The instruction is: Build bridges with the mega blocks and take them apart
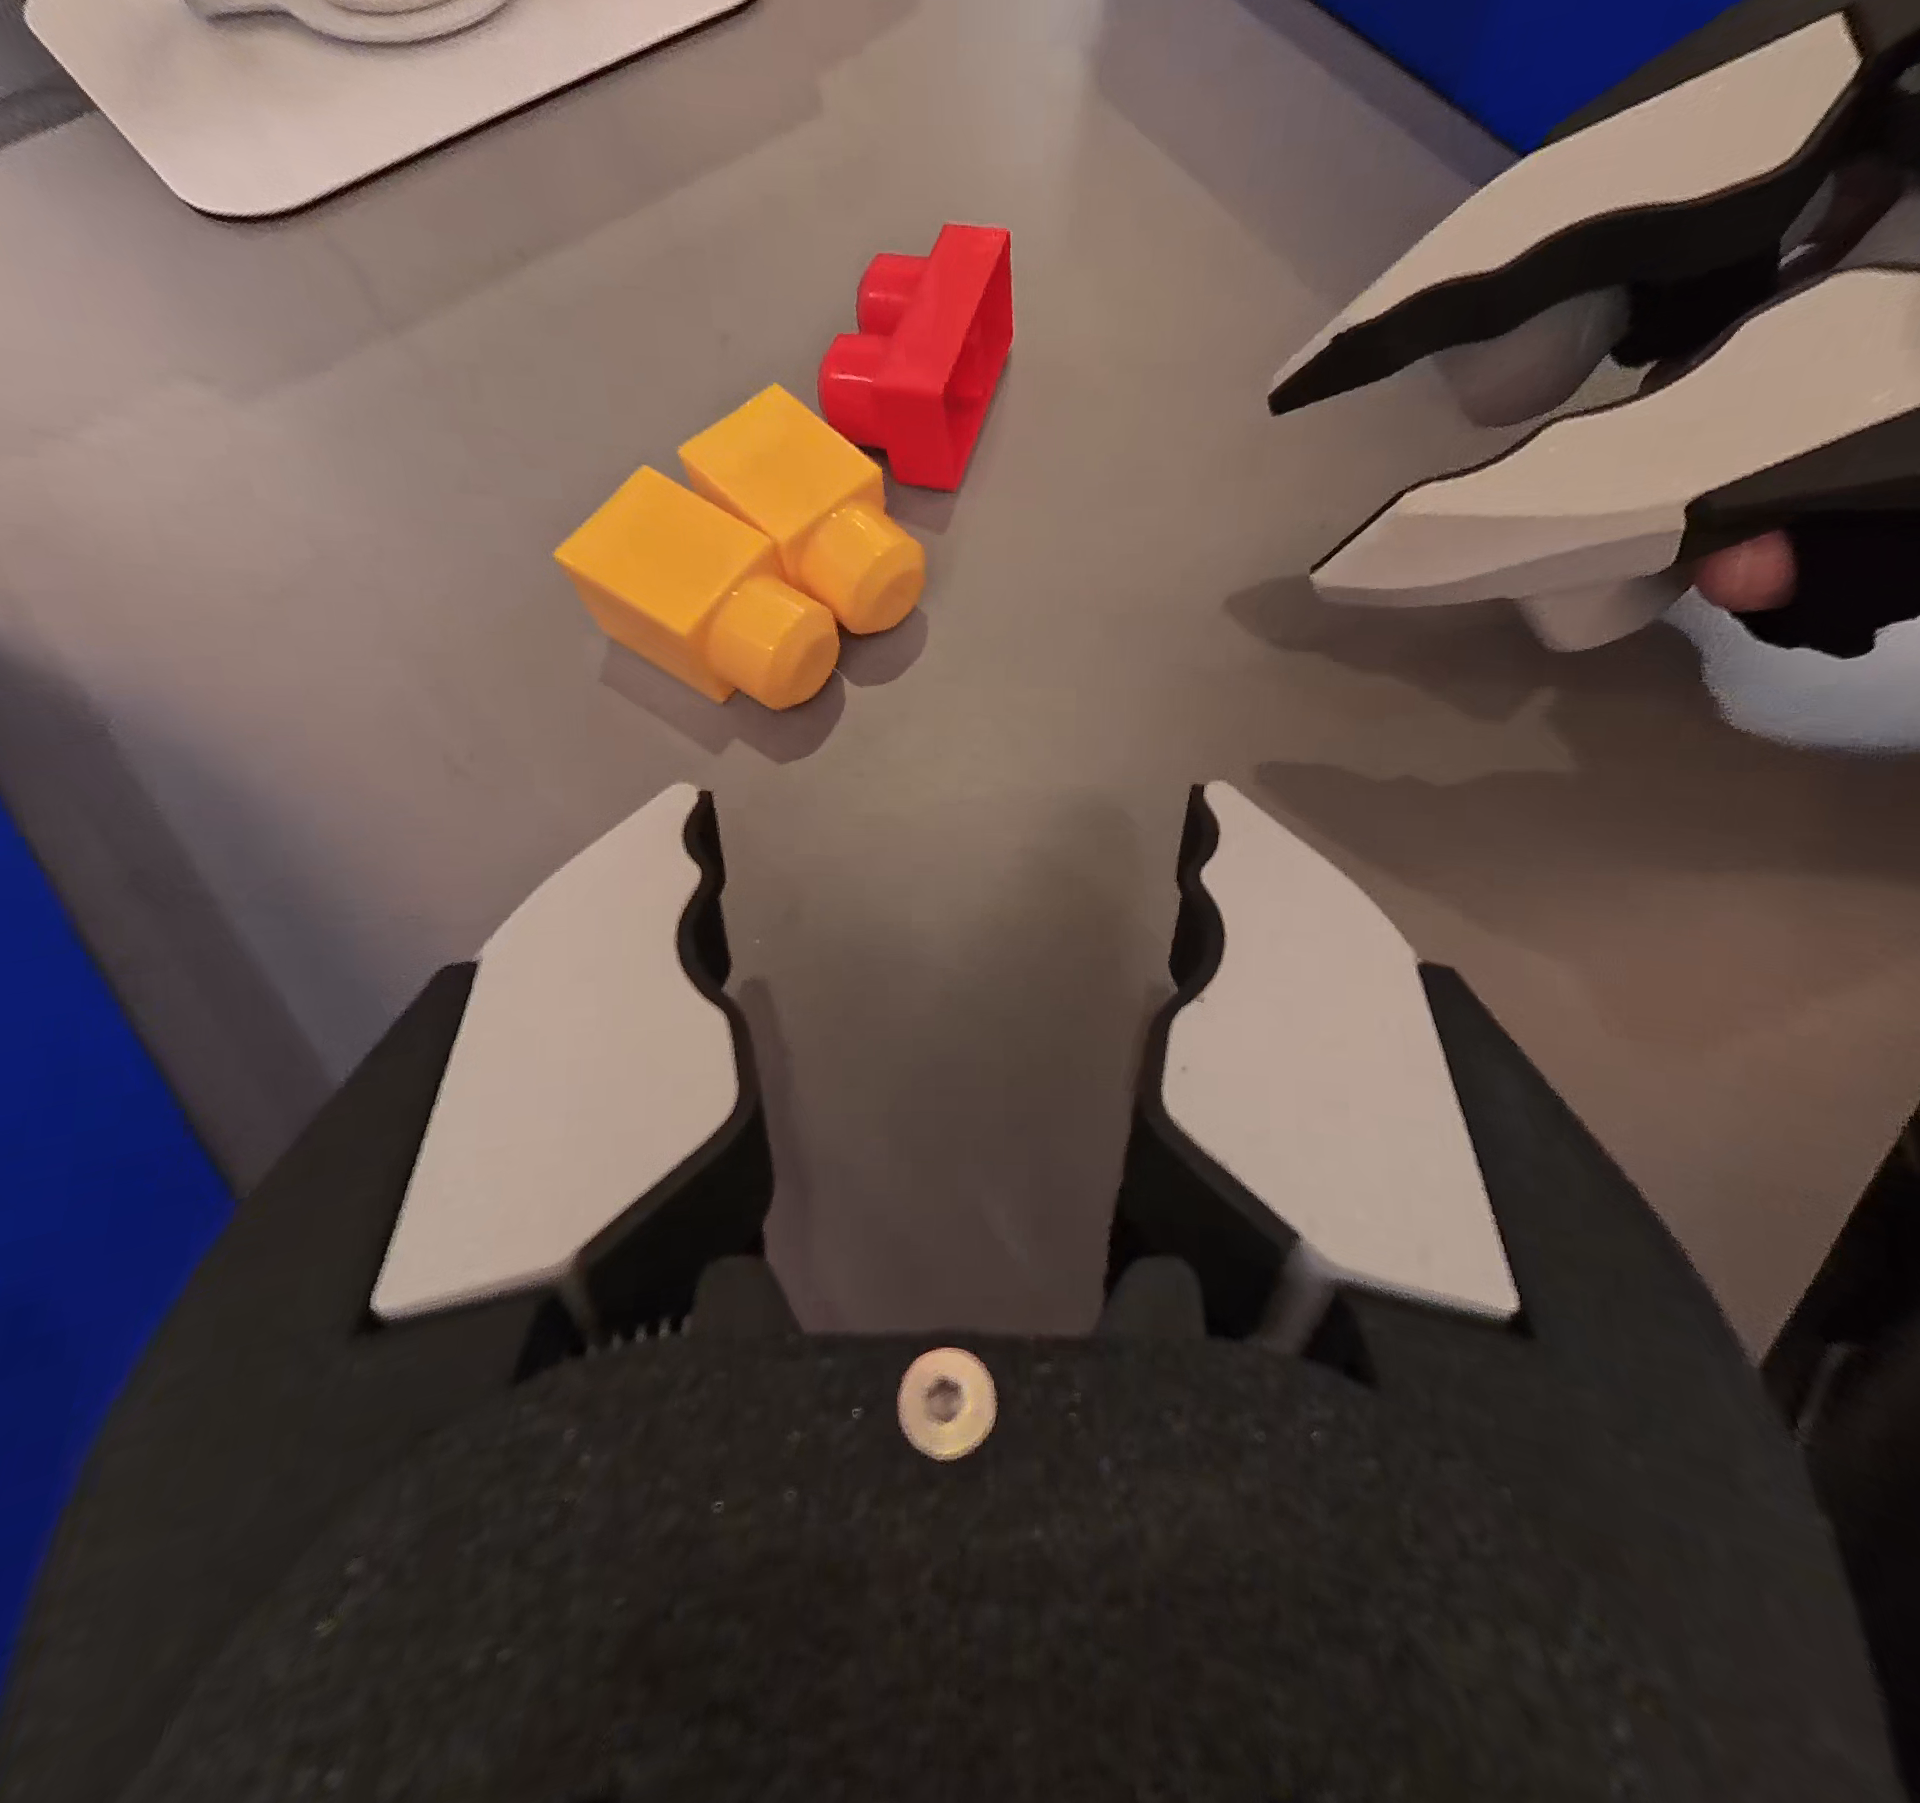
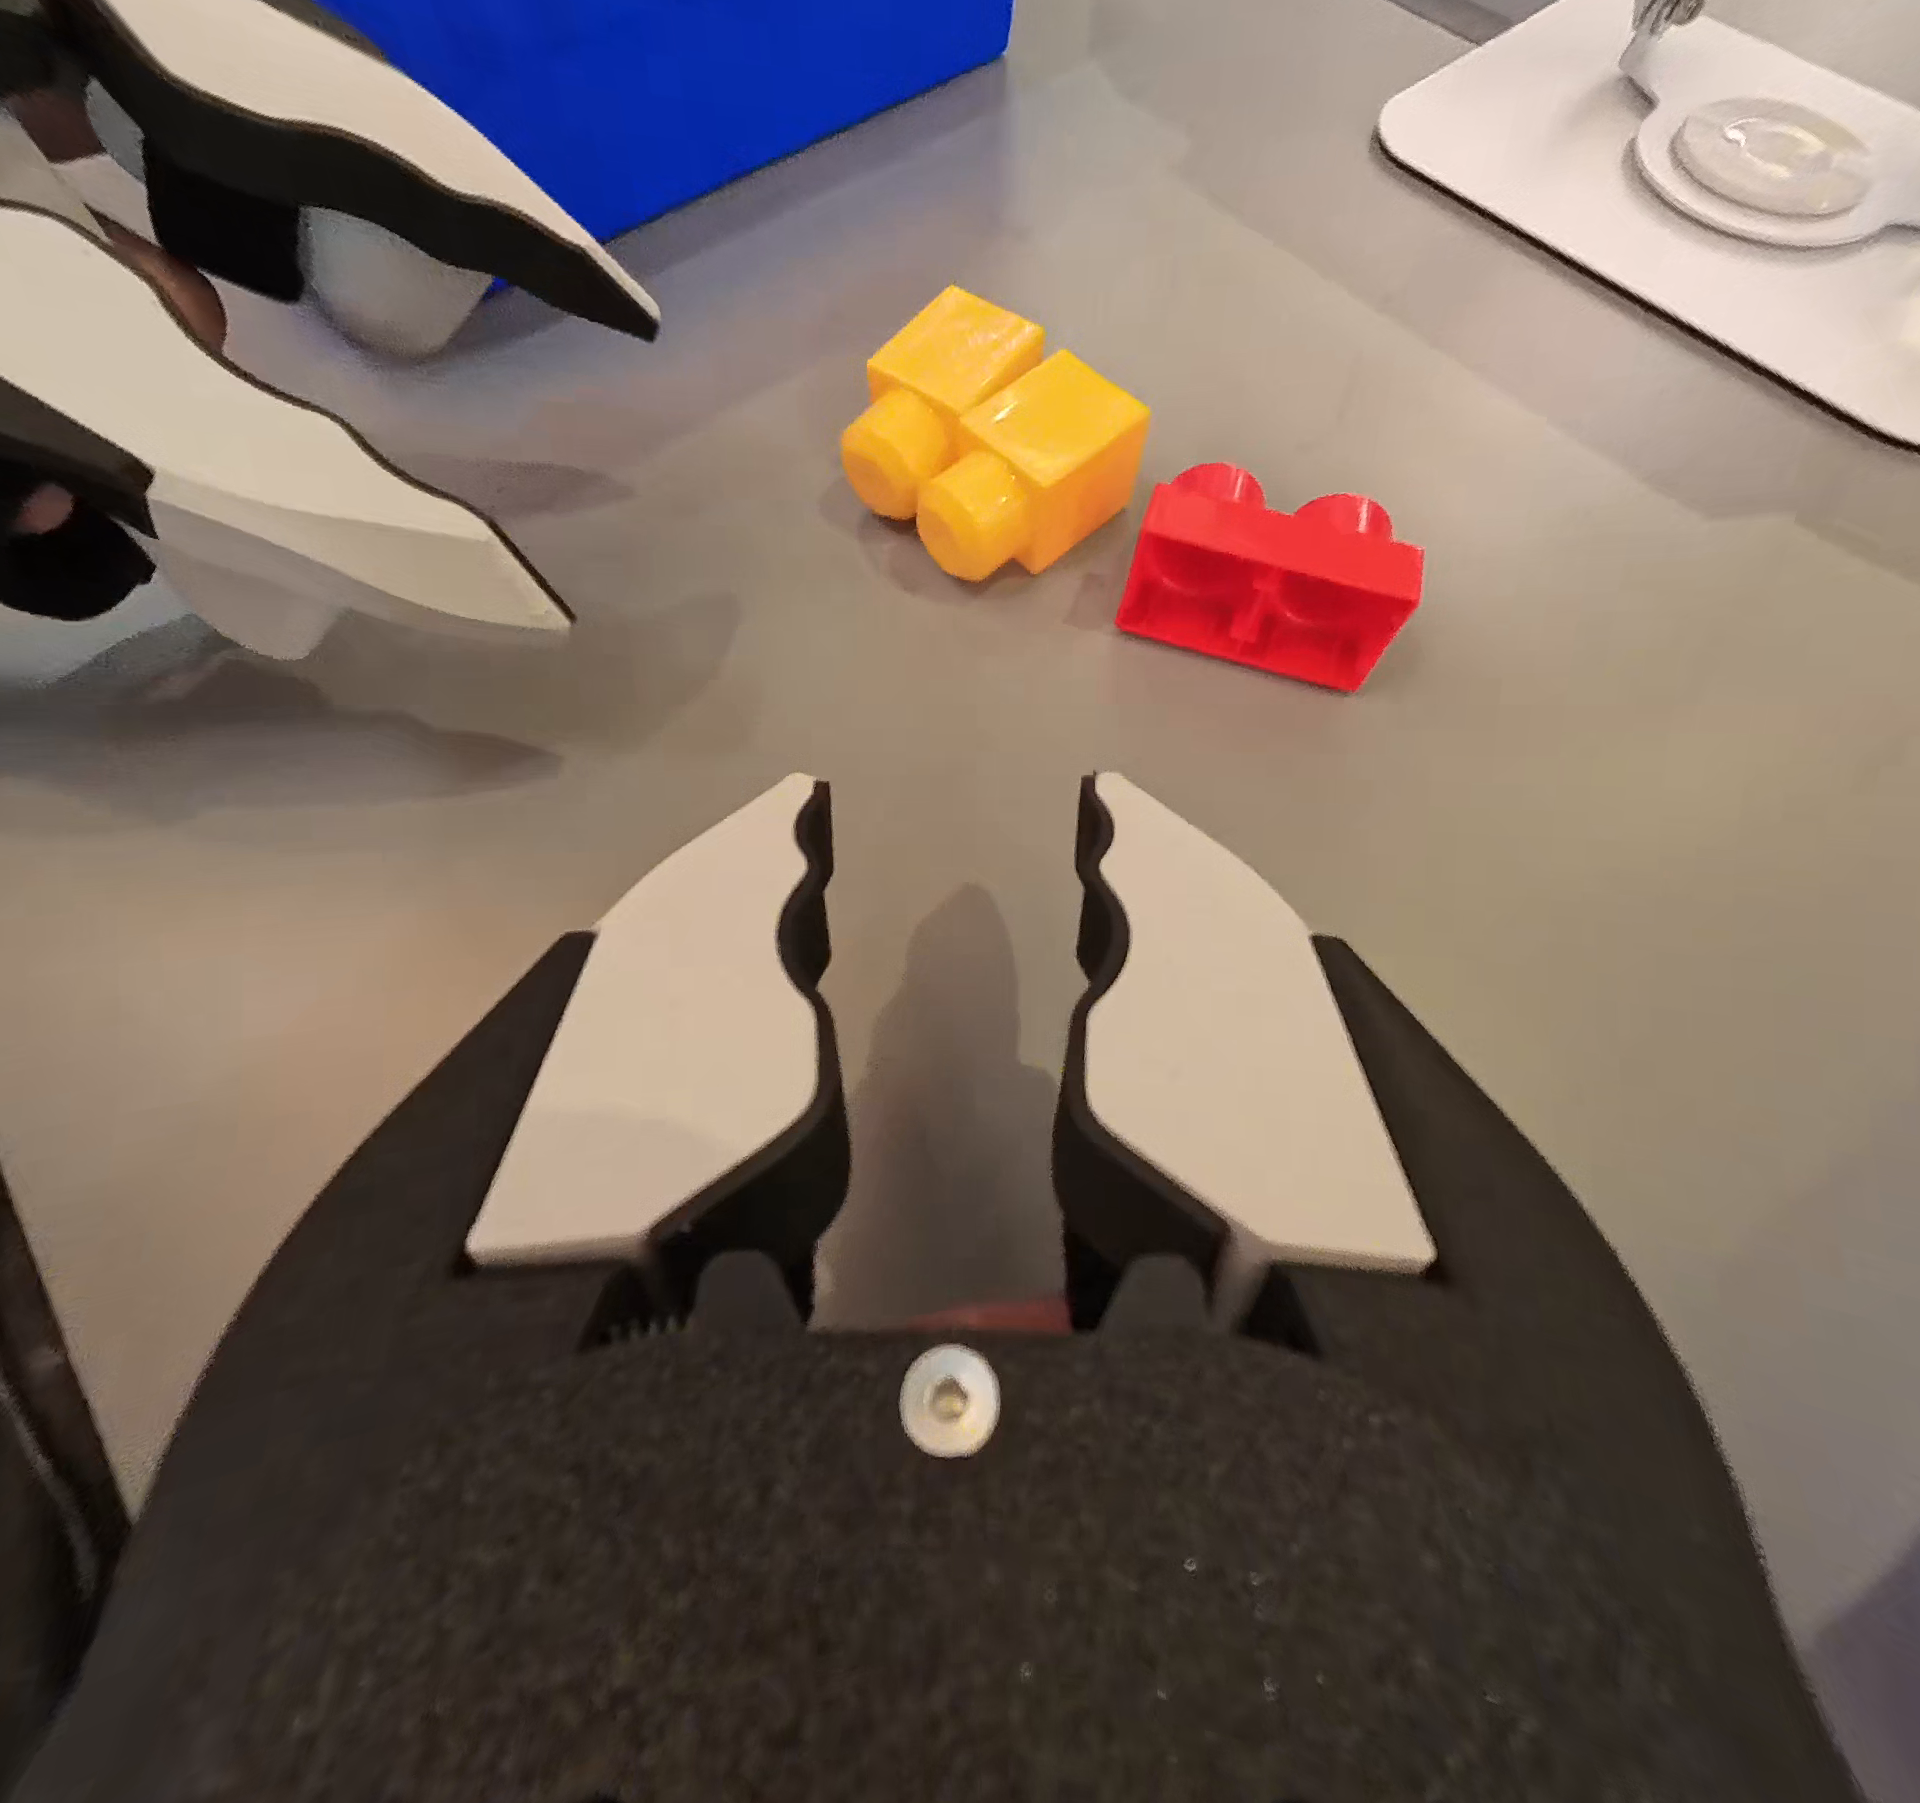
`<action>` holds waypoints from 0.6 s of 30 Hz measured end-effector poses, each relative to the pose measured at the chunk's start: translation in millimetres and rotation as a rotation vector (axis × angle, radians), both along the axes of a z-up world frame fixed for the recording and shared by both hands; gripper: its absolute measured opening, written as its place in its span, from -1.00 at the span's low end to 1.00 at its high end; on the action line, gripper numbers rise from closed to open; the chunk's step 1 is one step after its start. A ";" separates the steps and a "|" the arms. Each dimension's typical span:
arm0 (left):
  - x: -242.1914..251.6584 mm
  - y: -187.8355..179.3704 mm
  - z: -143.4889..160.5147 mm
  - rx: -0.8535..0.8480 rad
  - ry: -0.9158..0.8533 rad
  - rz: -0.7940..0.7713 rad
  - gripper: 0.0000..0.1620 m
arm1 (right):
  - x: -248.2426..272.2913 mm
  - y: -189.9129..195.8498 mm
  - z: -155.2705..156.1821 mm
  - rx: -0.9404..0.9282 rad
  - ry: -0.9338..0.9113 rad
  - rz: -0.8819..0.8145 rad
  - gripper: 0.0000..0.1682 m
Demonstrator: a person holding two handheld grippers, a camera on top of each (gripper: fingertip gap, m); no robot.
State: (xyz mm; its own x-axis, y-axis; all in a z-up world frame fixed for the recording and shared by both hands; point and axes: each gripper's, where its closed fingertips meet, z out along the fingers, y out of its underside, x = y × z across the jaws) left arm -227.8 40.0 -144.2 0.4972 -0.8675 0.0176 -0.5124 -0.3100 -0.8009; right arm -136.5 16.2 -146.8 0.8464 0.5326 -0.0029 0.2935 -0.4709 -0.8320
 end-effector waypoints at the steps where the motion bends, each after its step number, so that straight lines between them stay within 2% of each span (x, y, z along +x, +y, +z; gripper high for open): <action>1: -0.6 1.4 -0.6 -0.017 -0.009 -0.001 0.06 | -2.6 2.0 -0.1 -0.007 0.009 0.000 -0.47; 6: 0.6 12.5 -3.2 -0.117 -0.090 0.032 0.08 | -0.9 11.6 9.5 0.009 0.114 -0.047 -0.47; 9: 4.4 27.4 -7.3 -0.199 -0.103 0.122 0.15 | 15.7 9.4 18.5 0.068 0.192 -0.080 -0.49; 13: 17.4 48.0 -4.0 -0.254 -0.171 0.275 0.25 | 41.1 3.9 18.8 0.081 0.188 -0.121 -0.48; 18: 30.9 66.4 -16.2 -0.189 0.007 0.376 0.38 | 45.1 -2.7 17.7 0.093 0.164 -0.090 -0.48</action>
State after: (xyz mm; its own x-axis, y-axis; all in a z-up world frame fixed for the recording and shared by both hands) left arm -196.9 106.3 -160.4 0.7794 -0.6072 0.1543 -0.3407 -0.6175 -0.7090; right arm -91.4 13.5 -129.1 0.8828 0.4592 -0.0989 0.1110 -0.4084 -0.9060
